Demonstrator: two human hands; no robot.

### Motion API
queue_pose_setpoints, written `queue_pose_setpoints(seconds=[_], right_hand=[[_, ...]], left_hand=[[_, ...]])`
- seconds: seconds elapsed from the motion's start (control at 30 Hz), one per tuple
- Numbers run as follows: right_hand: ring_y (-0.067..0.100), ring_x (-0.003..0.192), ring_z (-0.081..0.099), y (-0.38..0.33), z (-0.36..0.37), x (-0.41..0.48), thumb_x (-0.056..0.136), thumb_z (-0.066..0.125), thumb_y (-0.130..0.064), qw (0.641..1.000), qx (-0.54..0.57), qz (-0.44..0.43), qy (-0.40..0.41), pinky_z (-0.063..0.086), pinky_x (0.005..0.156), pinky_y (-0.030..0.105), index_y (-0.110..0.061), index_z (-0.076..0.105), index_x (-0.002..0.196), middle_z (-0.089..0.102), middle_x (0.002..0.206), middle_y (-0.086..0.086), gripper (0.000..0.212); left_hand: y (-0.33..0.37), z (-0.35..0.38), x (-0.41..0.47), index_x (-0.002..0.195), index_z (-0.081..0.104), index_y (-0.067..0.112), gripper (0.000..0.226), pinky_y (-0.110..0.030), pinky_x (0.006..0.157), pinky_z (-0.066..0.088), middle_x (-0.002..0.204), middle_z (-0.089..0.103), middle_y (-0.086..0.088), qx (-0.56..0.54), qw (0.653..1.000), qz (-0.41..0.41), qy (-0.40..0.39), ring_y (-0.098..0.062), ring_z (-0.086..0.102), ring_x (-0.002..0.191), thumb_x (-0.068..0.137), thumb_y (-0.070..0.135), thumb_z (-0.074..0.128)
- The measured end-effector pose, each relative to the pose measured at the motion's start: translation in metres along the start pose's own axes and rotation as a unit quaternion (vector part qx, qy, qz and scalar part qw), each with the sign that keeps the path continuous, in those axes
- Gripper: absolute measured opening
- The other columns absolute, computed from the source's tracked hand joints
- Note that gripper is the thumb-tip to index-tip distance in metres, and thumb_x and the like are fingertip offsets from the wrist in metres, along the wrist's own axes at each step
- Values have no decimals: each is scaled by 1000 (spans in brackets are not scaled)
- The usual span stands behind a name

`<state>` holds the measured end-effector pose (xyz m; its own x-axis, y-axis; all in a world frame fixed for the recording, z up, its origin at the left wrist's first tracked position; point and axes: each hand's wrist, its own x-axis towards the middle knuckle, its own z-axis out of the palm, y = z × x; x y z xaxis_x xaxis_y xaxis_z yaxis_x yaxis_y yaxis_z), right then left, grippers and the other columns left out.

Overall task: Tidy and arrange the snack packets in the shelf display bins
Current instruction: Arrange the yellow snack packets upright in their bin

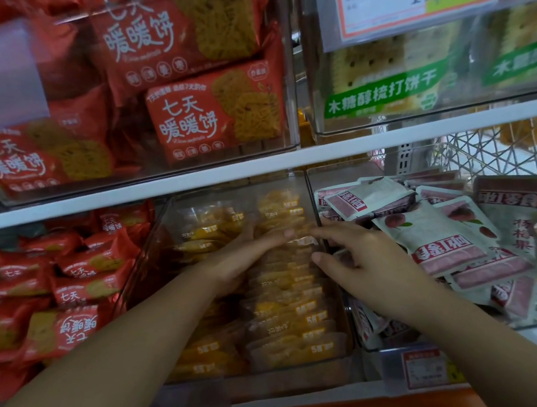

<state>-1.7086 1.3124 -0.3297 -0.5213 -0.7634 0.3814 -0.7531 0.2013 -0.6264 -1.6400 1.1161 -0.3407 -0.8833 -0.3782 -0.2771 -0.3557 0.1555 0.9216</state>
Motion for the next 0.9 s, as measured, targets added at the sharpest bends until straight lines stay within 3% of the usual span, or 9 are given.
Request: queue_pose_setpoints(seconds=[0.07, 0.23, 0.47, 0.53, 0.6, 0.67, 0.8, 0.9], right_hand=[[4, 111, 52, 0, 0, 1, 89, 58, -30, 1000, -4, 1, -2, 45, 89, 20, -28, 57, 127, 55, 130, -8, 38], [5, 114, 51, -1, 0, 2, 90, 57, -31, 1000, -13, 4, -2, 45, 91, 21, -26, 56, 128, 54, 131, -10, 39], [5, 112, 53, 2, 0, 1, 88, 58, -33, 1000, -17, 2, 2, 43, 89, 18, -29, 58, 125, 55, 128, -11, 38], [5, 110, 54, 2, 0, 2, 88, 58, -33, 1000, -15, 1, 1, 43, 89, 18, -29, 58, 125, 55, 128, -11, 38], [7, 111, 55, 3, 1, 2, 88, 59, -32, 1000, -13, 0, -1, 45, 91, 22, -27, 58, 126, 56, 128, -9, 38], [9, 112, 55, 4, 2, 2, 88, 58, -31, 1000, -13, -2, 1, 47, 92, 26, -25, 59, 126, 56, 129, -7, 39], [11, 111, 56, 4, 0, 1, 89, 58, -31, 1000, -12, 0, -10, 47, 93, 30, -24, 58, 127, 56, 129, -5, 39], [11, 124, 48, 2, -1, -2, 91, 55, -32, 1000, 5, 12, -21, 42, 101, 33, -24, 54, 130, 51, 137, -1, 40]], left_hand=[[-2, 4, 2, 147, 21, 32, 116, -33, 89, 49, 135, 52, -2, -45, 999, -2, 3, -17, 56, 114, 51, 68, 76], [1, 8, 10, 140, 39, 35, 95, -48, 102, 42, 134, 55, -3, -83, 996, 3, 33, -22, 54, 119, 61, 88, 49], [0, 11, 7, 128, 55, 27, 64, -45, 100, 45, 118, 66, -7, -103, 995, -13, 10, -23, 63, 109, 84, 70, 36], [0, 10, 12, 131, 52, 25, 71, -44, 100, 44, 122, 64, -7, -78, 997, -13, 12, -23, 62, 110, 79, 73, 43], [-1, 10, 19, 141, 39, 24, 104, -45, 100, 45, 130, 58, -7, -64, 997, -10, 37, -23, 60, 113, 58, 84, 57], [-3, 12, 26, 145, 29, 27, 122, -45, 96, 49, 130, 57, -7, -77, 996, -1, 53, -24, 61, 111, 43, 83, 68], [-3, 9, 25, 146, 18, 34, 129, -47, 103, 43, 137, 49, -4, 4, 999, 5, 52, -24, 53, 120, 38, 87, 66], [14, 4, 16, 151, 13, 24, 127, -44, 110, 33, 151, 34, -6, 93, 994, -52, 17, -26, 41, 132, 51, 91, 53]])
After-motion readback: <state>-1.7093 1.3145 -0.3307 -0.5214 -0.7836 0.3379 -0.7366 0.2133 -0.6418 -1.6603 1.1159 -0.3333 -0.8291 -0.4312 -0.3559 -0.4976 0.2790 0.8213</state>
